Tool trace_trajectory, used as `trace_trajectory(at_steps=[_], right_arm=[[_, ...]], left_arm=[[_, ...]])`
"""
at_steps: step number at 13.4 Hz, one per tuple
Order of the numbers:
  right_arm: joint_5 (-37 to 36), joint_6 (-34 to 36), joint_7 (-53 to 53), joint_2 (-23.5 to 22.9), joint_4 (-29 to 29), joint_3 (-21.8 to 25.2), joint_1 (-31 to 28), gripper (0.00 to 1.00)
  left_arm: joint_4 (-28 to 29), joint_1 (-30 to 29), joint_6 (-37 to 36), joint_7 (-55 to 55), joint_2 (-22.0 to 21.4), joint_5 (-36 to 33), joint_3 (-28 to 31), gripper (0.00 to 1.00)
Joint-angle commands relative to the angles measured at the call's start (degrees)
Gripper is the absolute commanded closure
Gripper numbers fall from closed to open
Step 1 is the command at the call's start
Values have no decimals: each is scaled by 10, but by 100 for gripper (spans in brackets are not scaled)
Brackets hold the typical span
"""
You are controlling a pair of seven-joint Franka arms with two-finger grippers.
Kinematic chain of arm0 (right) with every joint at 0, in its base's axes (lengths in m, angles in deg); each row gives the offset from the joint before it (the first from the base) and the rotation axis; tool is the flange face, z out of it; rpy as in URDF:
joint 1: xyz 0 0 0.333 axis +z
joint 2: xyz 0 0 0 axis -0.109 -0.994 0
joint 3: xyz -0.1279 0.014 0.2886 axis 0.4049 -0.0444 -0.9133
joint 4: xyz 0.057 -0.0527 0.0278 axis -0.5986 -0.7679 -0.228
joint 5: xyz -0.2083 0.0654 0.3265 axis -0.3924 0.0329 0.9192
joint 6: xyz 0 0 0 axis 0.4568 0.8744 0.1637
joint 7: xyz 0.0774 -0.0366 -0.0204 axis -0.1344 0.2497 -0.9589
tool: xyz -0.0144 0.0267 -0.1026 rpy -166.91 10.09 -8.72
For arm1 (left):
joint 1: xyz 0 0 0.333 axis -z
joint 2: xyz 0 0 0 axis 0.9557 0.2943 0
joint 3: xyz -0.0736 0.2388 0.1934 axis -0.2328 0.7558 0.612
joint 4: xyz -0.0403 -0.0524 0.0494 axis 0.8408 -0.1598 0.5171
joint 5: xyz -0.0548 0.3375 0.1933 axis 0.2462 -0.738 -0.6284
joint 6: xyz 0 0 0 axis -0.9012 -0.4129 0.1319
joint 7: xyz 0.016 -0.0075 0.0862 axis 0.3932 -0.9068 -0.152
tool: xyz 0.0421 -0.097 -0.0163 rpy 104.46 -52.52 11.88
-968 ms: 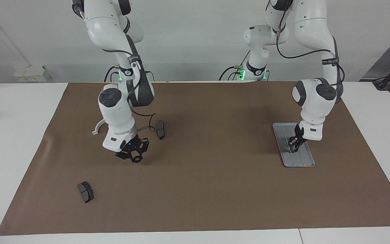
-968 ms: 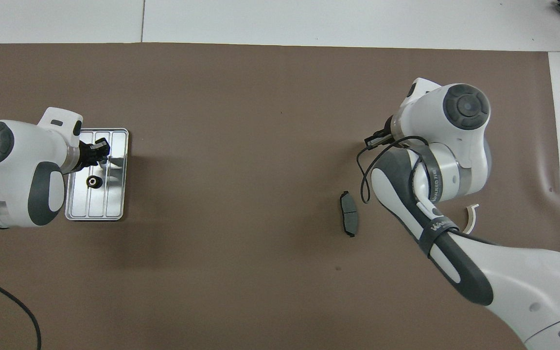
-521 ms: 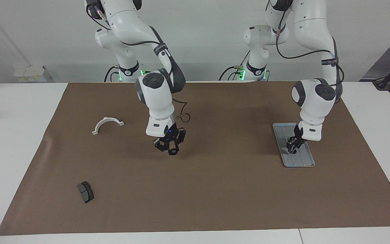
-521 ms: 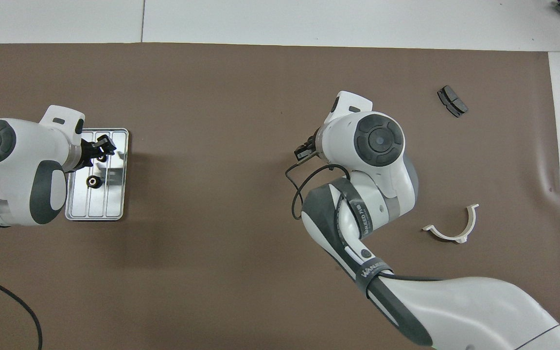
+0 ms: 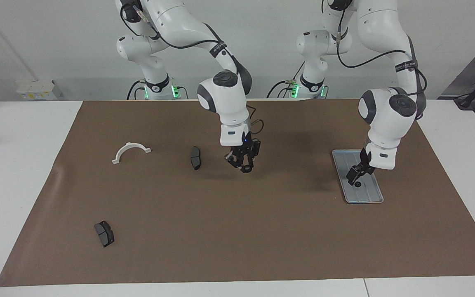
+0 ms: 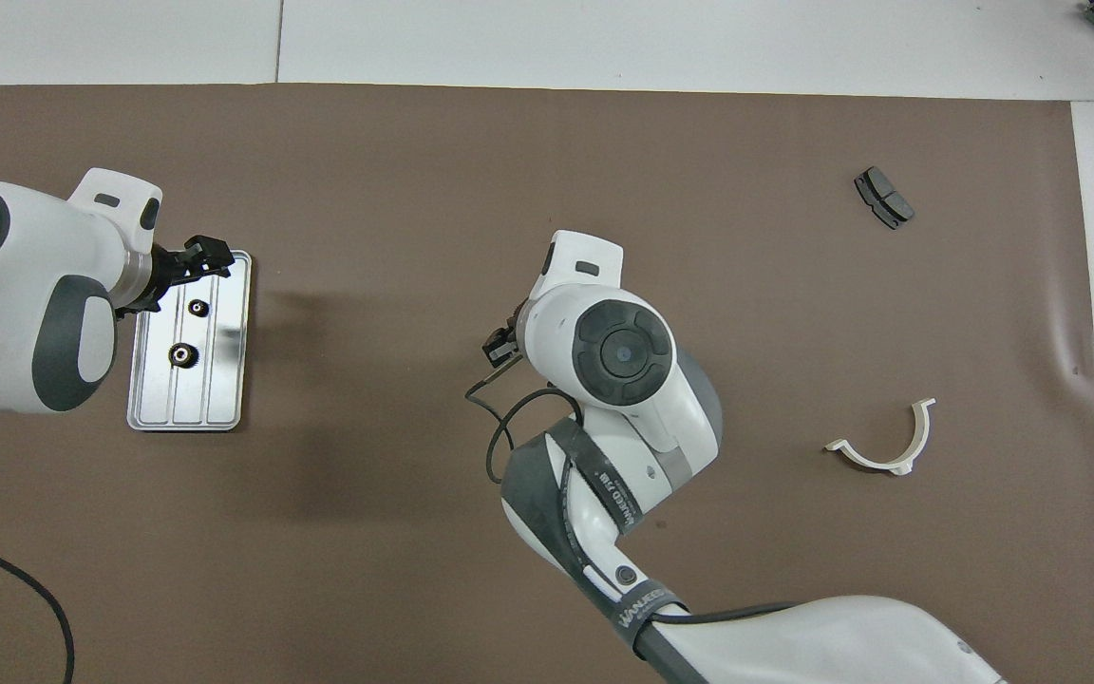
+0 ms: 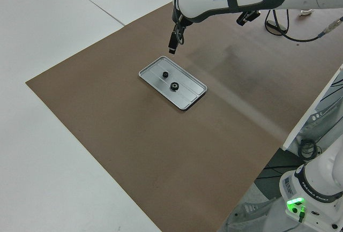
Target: Pick bearing gear from pile to tray
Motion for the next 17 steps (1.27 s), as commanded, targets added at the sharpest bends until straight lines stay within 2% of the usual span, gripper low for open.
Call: trace_trajectory(at_steps=[1, 3, 4, 5, 6, 8, 10, 13, 16, 17], right_arm=[[9, -54, 13, -38, 2, 3, 12, 78], [8, -67, 13, -43, 2, 2, 12, 69], [8, -67, 15, -43, 2, 2, 13, 57], [8, -66, 23, -43, 2, 3, 14, 41], [8, -63, 31, -43, 2, 3, 14, 31], [9, -56, 42, -42, 4, 3, 13, 25], [11, -20, 42, -31, 8, 7, 0, 25], [11, 105, 38, 34, 25, 8, -54, 23], [12, 211, 34, 89, 34, 8, -109, 23], [12, 234, 35, 108, 34, 8, -131, 19]], left_arm=[[-61, 9, -70, -10, 2, 17, -3, 0], [-82, 33, -79, -58, 4, 31, -4, 0], [-81, 44, -71, -84, 4, 31, -4, 0], [-81, 49, -70, -92, 4, 30, -5, 0], [-79, 56, -66, -93, 4, 31, -5, 0], [-76, 65, -57, -110, 4, 31, -5, 0], [-66, 80, -42, -145, 4, 30, -4, 0], [-48, 122, 4, -248, 20, 25, -4, 0], [-41, 170, 27, -342, 56, -7, -3, 0], [-40, 188, 43, -380, 74, -25, -3, 0]])
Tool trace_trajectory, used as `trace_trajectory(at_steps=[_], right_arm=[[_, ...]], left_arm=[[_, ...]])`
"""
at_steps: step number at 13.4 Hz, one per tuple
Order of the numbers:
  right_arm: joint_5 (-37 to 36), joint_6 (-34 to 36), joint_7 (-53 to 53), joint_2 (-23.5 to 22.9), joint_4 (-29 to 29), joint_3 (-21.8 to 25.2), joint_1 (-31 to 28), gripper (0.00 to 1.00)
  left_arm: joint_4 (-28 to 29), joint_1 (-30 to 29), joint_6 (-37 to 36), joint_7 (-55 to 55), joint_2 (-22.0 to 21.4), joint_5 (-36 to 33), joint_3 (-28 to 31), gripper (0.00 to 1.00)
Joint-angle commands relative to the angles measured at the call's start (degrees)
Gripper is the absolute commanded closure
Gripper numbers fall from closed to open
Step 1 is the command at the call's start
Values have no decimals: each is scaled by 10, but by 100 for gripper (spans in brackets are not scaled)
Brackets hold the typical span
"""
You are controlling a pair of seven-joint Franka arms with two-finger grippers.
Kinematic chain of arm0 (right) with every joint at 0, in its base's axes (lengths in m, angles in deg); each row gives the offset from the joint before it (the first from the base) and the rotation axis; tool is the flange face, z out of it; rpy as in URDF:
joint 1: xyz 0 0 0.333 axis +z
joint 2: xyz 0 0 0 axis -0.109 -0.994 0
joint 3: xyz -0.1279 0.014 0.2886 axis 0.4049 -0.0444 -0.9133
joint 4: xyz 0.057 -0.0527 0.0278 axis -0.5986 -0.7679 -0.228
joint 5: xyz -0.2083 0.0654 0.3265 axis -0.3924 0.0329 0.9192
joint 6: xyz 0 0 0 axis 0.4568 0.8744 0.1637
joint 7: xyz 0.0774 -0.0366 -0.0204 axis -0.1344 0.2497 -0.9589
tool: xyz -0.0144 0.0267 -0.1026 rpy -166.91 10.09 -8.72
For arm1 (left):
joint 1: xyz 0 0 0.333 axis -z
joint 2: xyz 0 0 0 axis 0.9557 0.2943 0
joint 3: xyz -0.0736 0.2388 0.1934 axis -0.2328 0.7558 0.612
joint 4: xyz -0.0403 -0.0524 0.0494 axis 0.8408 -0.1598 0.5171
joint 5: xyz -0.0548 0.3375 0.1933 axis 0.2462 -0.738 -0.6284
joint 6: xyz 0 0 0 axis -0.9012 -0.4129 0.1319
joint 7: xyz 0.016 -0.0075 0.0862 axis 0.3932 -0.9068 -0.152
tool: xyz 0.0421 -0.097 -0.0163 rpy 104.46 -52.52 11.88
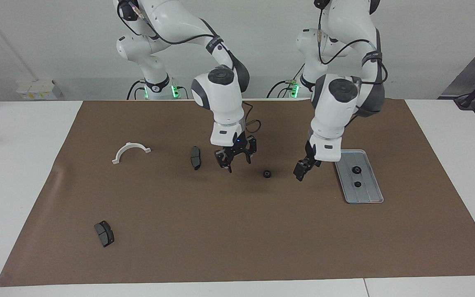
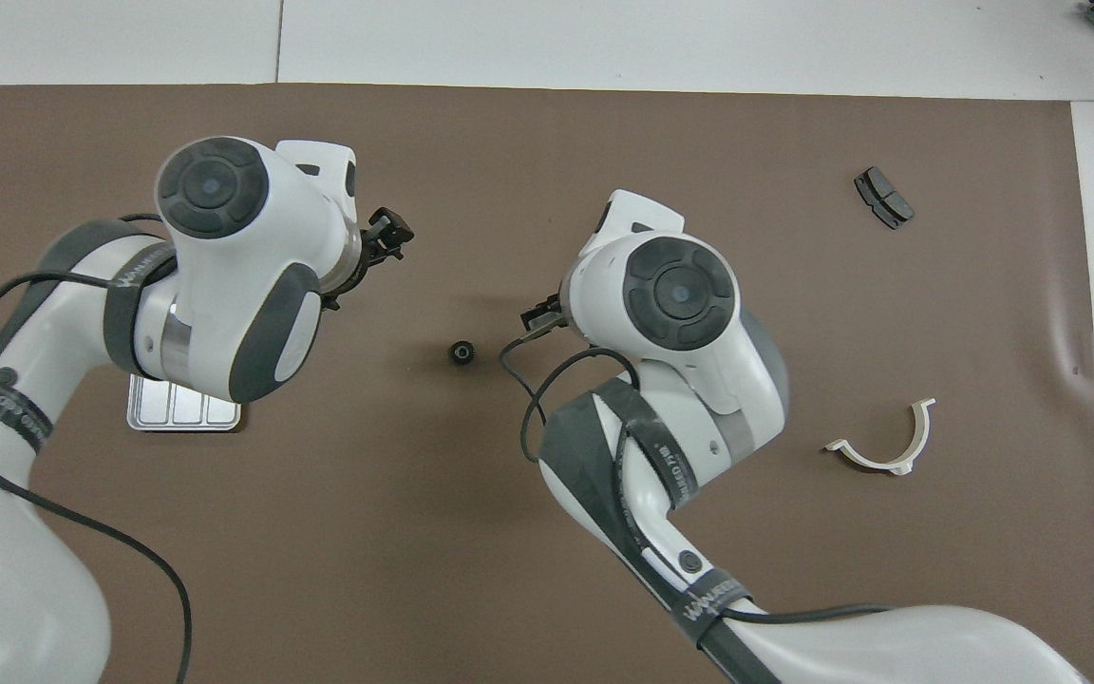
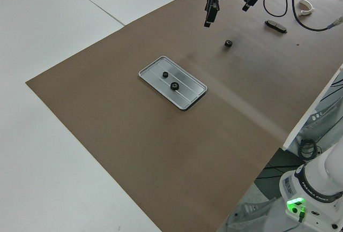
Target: Pick bearing gear from pile to tray
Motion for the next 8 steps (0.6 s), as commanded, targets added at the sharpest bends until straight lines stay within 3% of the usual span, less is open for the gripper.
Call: trace_trajectory(at_steps=[1, 4, 8], right_arm=[[13, 61, -3, 59, -11, -8, -64, 11], [14, 122, -3, 109, -11, -8, -150, 0], [13, 285, 0, 147, 43, -7, -222, 0]], left_arm=[[10, 43, 41, -84, 38, -41, 10, 0], [49, 71, 68, -124, 38, -42, 9, 0], [71, 93, 95, -159, 44, -42, 9, 25]])
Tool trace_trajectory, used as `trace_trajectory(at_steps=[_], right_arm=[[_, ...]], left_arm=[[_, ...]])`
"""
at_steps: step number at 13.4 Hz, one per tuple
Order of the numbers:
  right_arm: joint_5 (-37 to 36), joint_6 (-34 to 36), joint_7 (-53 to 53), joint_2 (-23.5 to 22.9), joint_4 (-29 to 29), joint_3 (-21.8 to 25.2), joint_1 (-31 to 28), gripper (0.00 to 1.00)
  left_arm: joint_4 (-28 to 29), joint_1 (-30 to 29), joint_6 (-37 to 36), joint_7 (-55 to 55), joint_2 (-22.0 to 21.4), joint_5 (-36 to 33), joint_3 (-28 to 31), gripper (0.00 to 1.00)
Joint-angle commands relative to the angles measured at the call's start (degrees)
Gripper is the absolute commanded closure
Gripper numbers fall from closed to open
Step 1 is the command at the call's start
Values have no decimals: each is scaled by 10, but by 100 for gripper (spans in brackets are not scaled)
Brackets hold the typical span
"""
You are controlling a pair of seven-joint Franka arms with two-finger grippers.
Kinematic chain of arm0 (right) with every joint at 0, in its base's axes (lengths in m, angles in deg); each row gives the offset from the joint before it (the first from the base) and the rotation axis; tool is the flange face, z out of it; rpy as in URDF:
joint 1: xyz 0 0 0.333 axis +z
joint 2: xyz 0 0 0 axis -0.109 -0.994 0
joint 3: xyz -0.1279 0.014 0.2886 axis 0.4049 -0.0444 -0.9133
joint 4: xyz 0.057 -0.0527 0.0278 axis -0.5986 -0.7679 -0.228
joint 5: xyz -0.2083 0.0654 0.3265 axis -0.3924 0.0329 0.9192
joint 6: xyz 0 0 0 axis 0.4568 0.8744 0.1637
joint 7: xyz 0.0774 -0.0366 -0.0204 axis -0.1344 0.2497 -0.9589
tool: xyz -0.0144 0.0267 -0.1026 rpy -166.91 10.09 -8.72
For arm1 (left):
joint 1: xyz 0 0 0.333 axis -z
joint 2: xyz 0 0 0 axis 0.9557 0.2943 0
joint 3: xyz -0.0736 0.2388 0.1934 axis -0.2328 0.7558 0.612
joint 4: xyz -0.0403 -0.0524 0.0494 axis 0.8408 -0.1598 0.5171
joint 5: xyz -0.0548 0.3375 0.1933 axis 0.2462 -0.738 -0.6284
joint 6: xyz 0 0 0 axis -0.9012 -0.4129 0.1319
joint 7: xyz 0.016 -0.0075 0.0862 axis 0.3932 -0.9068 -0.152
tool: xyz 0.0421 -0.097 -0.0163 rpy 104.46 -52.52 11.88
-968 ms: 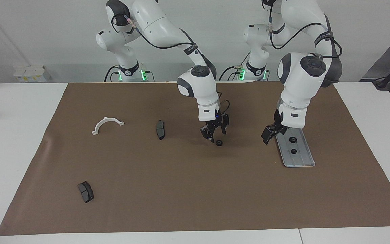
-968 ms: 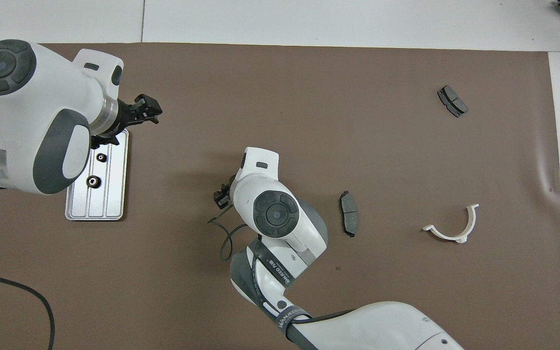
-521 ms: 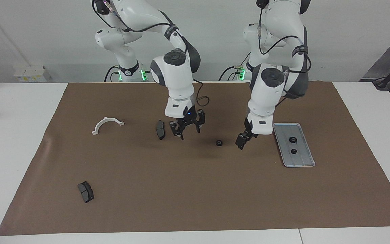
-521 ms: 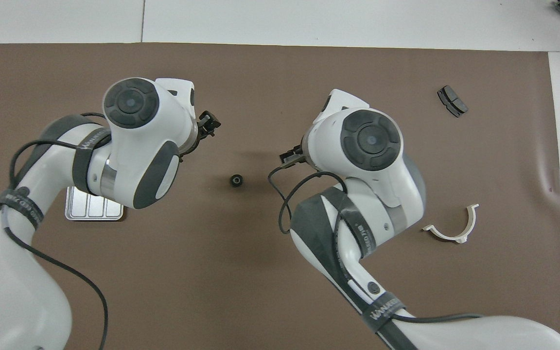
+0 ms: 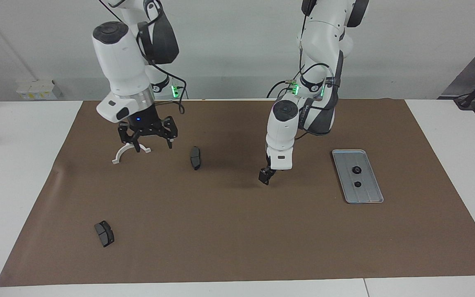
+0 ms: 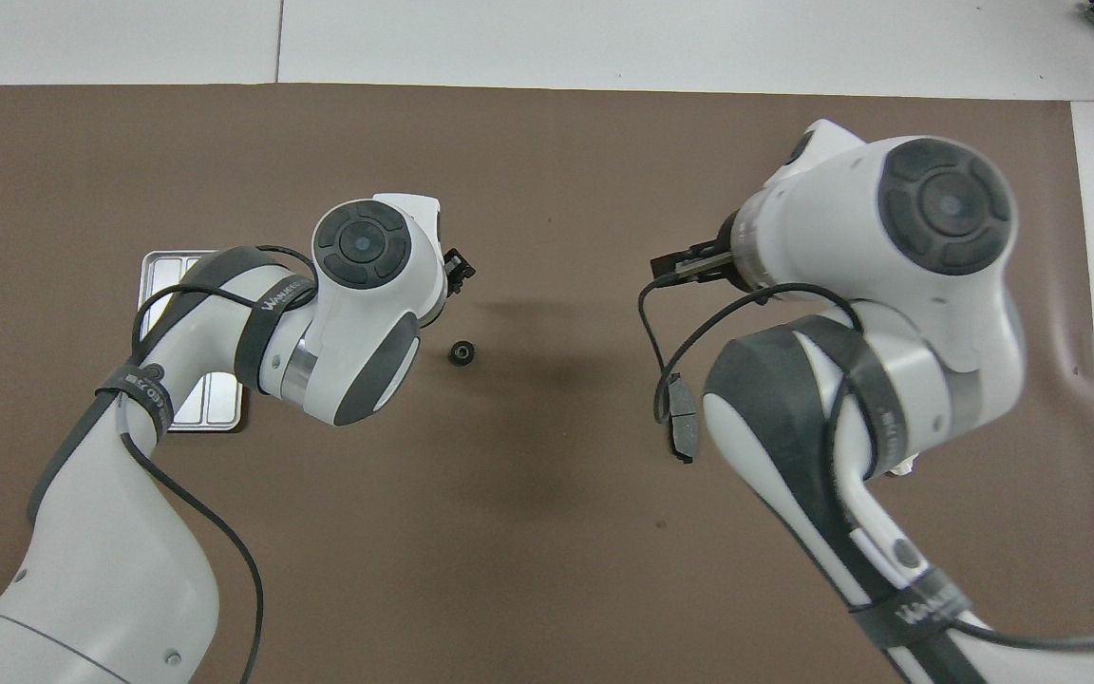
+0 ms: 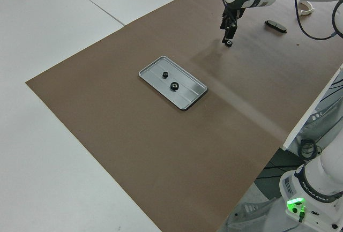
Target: Pick bearing gear from pile to tray
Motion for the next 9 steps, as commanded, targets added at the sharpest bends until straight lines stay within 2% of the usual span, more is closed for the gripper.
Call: trace_trajectory(at_steps=[1, 4, 9], right_arm=[[13, 103, 3, 10, 56, -7, -39, 0], [13, 162, 4, 11, 101, -7, -58, 0], [13, 182, 3, 19, 99, -8, -60, 0]], left_arm=[[27, 17, 19, -34, -8, -14, 8, 33], [60, 23, 70, -39, -13, -14, 9, 53], [60, 27, 55, -39, -15, -14, 9, 55]])
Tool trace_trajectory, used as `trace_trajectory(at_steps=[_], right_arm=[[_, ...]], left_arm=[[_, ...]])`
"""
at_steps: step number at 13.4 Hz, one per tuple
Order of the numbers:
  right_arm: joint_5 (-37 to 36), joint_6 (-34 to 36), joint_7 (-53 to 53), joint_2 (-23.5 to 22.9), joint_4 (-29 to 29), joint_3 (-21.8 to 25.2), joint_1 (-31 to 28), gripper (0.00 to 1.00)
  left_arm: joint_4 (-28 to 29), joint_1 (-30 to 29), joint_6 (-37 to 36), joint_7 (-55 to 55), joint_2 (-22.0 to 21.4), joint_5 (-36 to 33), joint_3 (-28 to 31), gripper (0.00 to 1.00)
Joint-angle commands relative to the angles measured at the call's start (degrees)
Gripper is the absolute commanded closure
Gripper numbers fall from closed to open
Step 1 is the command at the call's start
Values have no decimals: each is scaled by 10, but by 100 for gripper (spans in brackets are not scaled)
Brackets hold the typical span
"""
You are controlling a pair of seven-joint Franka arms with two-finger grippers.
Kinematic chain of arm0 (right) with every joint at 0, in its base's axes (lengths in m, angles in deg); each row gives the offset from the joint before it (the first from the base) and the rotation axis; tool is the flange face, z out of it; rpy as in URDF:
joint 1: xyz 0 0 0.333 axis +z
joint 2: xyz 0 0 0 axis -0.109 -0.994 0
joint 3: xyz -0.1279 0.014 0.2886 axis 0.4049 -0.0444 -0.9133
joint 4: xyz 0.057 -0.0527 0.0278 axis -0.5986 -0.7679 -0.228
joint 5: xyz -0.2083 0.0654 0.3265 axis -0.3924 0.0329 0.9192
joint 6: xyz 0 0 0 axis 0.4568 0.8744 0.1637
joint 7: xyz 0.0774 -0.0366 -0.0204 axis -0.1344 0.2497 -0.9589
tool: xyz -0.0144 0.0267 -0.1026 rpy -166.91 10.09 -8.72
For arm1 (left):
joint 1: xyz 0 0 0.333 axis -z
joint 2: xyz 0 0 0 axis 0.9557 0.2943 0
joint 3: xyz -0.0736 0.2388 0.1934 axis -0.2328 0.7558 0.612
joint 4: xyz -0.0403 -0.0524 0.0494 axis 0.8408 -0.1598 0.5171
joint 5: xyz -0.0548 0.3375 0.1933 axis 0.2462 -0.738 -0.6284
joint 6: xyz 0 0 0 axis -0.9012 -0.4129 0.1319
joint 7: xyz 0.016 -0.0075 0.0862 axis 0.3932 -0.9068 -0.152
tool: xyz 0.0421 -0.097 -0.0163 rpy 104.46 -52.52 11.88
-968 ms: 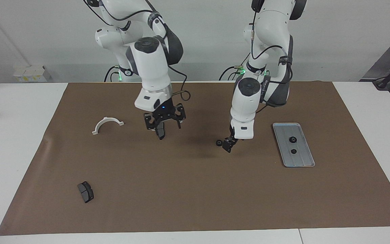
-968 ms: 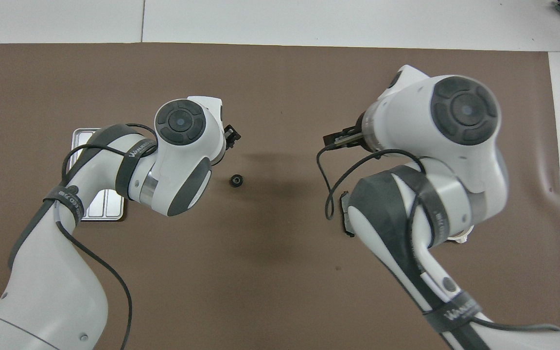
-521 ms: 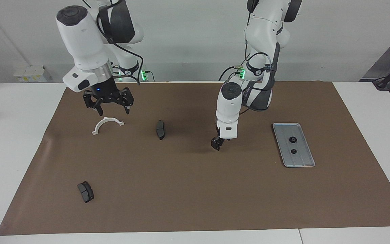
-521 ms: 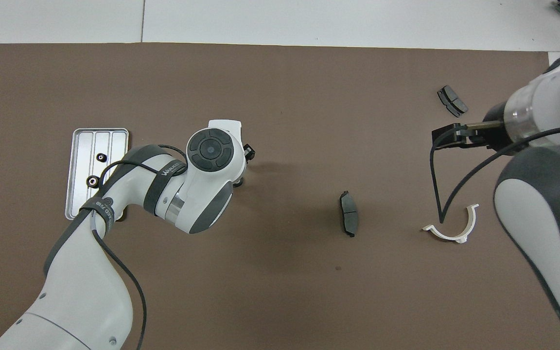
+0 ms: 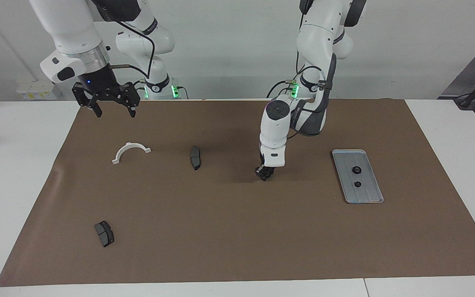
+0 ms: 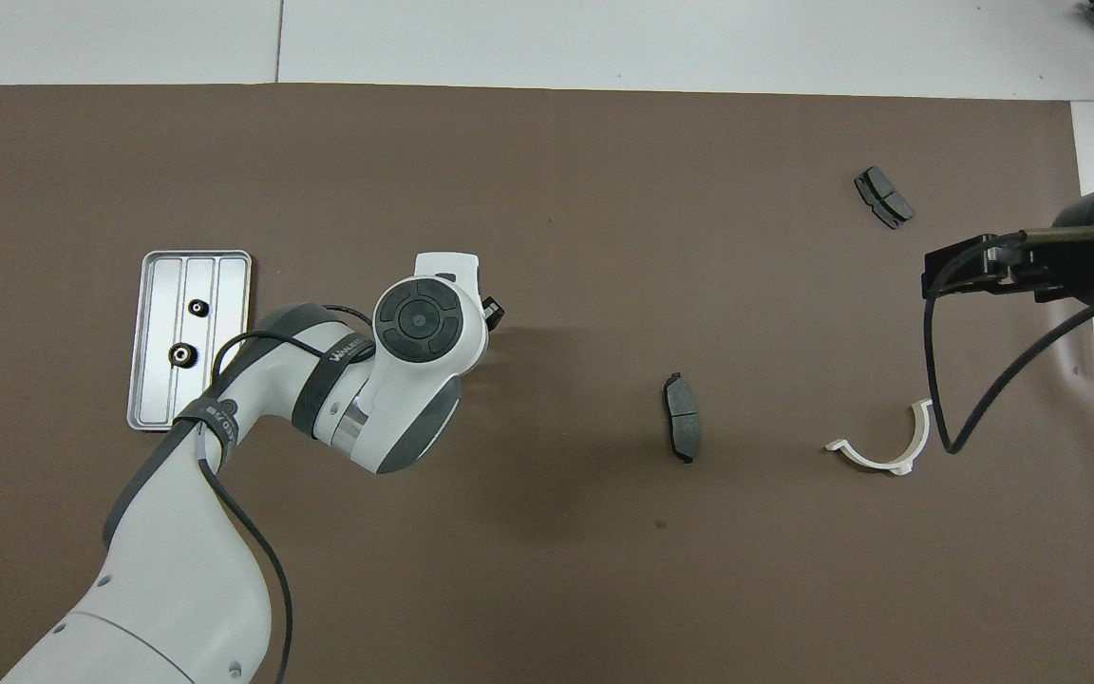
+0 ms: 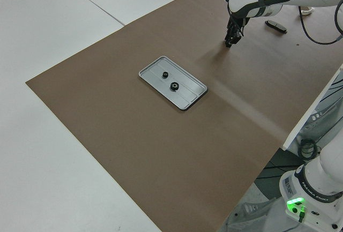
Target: Pick bearing gear from pile to tray
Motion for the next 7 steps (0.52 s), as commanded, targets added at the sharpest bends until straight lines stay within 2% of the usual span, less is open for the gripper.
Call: trace_trajectory(at_steps=[1, 2, 3, 5, 7], right_arm=[[13, 21, 2, 0, 2, -7, -8, 0], [12, 19, 4, 3, -2, -8, -4, 0], [12, 22, 1, 6, -4, -9, -8, 0], [12, 20, -1, 9, -14, -9, -10, 0], [12, 18, -1, 17, -29, -8, -13, 0]], left_arm=[[19, 14, 0, -16, -13, -13, 10, 59], [19, 14, 0, -15, -13, -13, 10, 76], [15, 13, -4, -13, -13, -14, 10, 100], [-3, 5, -35, -8, -14, -18, 12, 100], [-11, -21, -76, 31, -49, -18, 13, 100]])
